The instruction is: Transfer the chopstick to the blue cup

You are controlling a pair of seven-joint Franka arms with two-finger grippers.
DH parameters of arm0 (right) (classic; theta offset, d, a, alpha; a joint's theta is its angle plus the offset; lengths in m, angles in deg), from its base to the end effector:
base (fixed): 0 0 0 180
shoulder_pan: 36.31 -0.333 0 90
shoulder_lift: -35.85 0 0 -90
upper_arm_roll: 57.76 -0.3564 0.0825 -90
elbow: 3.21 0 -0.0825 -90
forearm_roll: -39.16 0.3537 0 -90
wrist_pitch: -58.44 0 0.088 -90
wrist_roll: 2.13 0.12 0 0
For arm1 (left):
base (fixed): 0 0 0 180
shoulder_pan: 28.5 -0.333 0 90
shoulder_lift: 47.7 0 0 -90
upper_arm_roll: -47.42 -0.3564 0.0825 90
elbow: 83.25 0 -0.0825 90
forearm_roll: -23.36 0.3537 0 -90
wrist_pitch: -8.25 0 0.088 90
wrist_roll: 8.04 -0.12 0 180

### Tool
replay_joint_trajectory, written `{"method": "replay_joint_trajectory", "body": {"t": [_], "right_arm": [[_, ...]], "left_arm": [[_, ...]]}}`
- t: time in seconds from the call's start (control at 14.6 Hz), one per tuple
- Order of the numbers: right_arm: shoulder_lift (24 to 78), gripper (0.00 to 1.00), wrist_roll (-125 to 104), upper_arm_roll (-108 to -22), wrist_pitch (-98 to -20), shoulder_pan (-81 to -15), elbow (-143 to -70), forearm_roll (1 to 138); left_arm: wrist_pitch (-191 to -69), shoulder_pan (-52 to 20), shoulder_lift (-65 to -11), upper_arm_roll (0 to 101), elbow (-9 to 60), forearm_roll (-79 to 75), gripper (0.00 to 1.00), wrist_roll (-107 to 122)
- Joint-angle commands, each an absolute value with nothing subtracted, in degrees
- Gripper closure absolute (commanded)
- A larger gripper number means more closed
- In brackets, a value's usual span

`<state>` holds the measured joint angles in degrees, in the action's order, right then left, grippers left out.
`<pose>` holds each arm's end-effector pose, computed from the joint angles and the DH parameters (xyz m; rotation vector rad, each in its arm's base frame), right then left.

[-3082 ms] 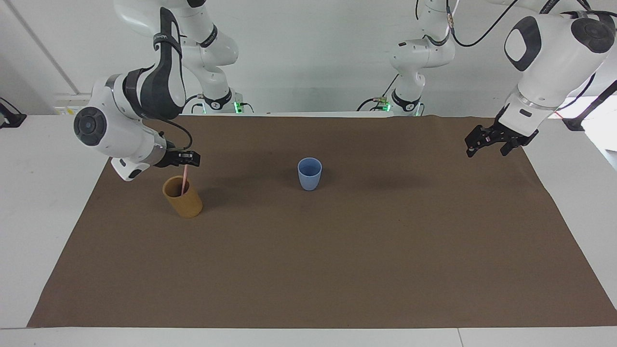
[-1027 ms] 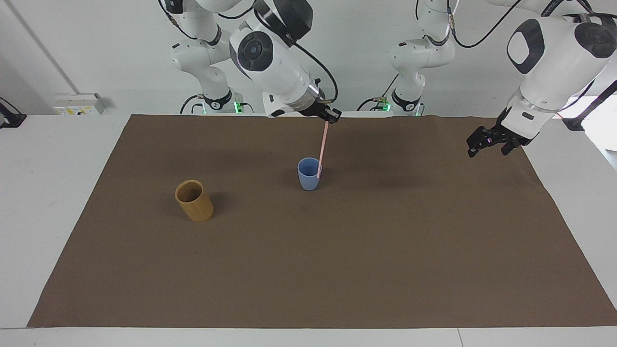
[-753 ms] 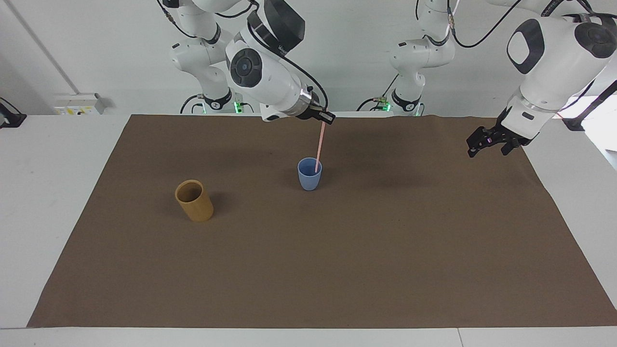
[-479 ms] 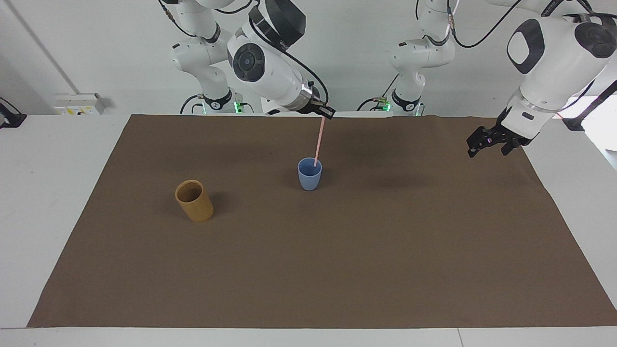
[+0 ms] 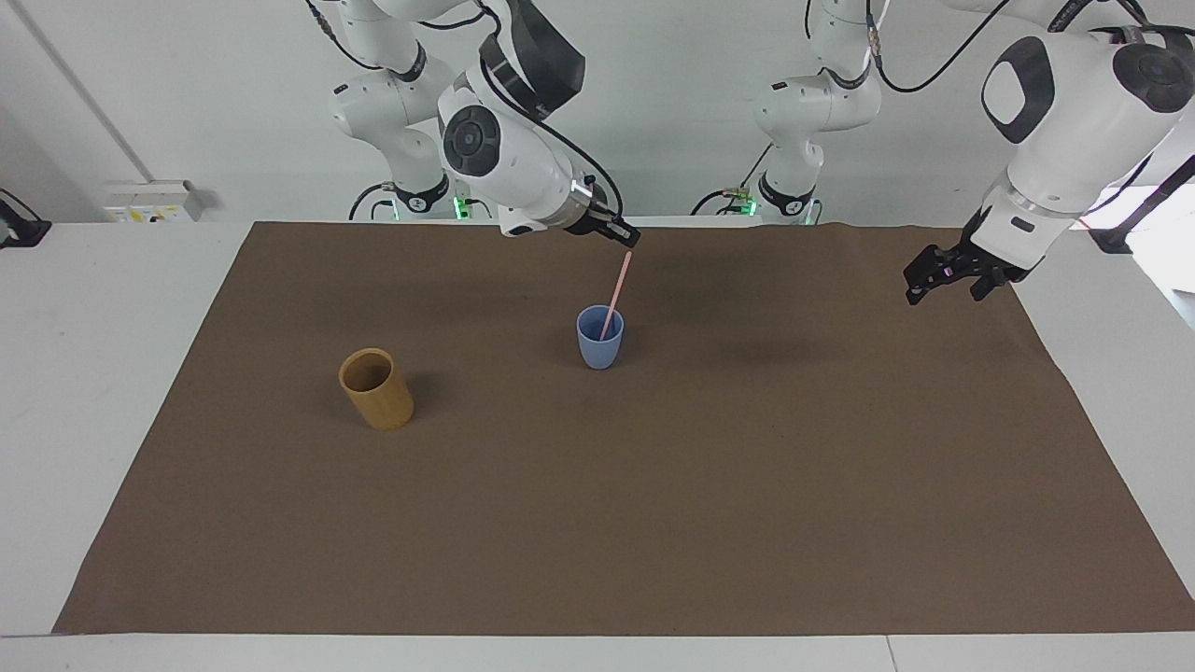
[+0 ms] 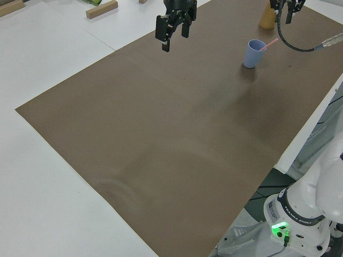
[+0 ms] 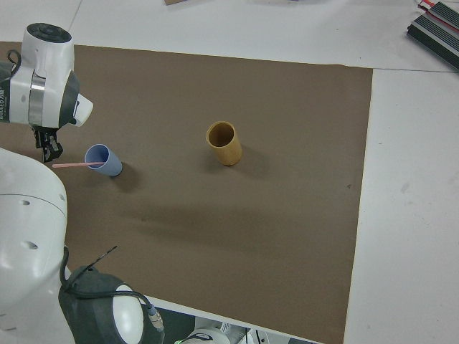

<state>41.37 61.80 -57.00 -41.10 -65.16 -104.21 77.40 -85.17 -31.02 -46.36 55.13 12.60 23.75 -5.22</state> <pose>0.4619 0.3197 0.5498 -2.4722 1.0188 0.7604 0.5299 -0.0465 0.5995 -3.1310 0.0659 0.1021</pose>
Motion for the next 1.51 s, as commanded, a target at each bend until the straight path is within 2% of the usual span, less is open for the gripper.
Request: {"method": "replay_joint_trajectory", "body": {"t": [0.0,0.14,0.34,0.55,0.68,0.82,1.3,1.44], "right_arm": [[40.07,0.0,56.18,-57.05,-40.61,-59.1,-99.38,68.57],[38.94,0.0,43.2,-56.88,-39.82,-54.79,-98.13,57.58],[36.74,0.0,27.98,-56.88,-37.63,-46.8,-97.6,48.15],[36.03,0.0,12.24,-56.79,-27.38,-38.97,-92.52,43.31],[36.03,0.0,2.66,-56.79,-23.92,-36.15,-89.7,37.43],[35.85,0.0,-0.98,-56.88,-20.76,-34.04,-88.64,36.79],[35.76,0.0,-1.25,-56.97,-19.87,-33.32,-88.9,37.93],[34.19,0.0,-1.16,-56.62,-20.13,-33.85,-90.99,37.49]], "left_arm": [[-85.0,-31.05,-46.56,54.98,12.73,23.36,0.0,-4.61],[-85.0,-31.05,-46.56,54.98,12.73,23.36,0.0,-4.61],[-85.0,-31.05,-46.56,54.98,12.73,23.36,0.0,-4.61],[-84.92,-31.05,-46.56,54.98,12.73,23.36,0.0,-4.61],[-85.0,-31.05,-46.56,54.98,12.73,23.36,0.0,-4.61],[-85.0,-31.05,-46.56,54.98,12.73,23.36,0.0,-4.61],[-85.0,-31.05,-46.56,54.98,12.73,23.36,0.0,-4.61],[-85.0,-31.05,-46.56,54.98,12.73,23.36,0.0,-4.61]]}}
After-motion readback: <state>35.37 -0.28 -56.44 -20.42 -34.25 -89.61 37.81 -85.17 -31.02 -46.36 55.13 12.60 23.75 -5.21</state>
